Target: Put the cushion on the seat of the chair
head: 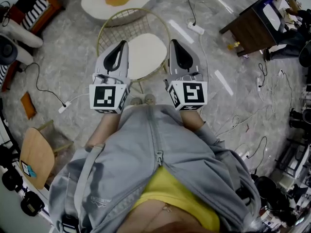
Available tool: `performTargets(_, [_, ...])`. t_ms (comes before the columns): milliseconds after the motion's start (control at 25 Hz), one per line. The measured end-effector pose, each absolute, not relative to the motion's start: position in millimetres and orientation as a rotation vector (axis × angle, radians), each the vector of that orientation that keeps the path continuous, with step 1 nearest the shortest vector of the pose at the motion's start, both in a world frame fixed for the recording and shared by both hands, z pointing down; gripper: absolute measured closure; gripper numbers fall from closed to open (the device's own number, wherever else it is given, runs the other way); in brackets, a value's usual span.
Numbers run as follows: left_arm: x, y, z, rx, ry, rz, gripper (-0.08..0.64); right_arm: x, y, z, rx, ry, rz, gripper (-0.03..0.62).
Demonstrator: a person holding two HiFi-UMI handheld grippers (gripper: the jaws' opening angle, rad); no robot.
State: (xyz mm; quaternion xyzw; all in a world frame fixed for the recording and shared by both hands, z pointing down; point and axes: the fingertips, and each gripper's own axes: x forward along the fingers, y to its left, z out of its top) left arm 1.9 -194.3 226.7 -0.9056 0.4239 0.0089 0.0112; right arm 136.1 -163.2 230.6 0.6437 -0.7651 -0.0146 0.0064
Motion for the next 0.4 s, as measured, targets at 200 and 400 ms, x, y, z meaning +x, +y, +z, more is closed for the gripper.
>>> performTargets(200, [9,-191,230,-2.813,1.325,0.056,0.563,143,-164,240,2.003,-2.407,-0.034,0.594])
performTargets(400, [17,-190,235,-2.798,1.311,0.079,0.563,150,-165,243,1.983,-2.419,-0.054,0.594])
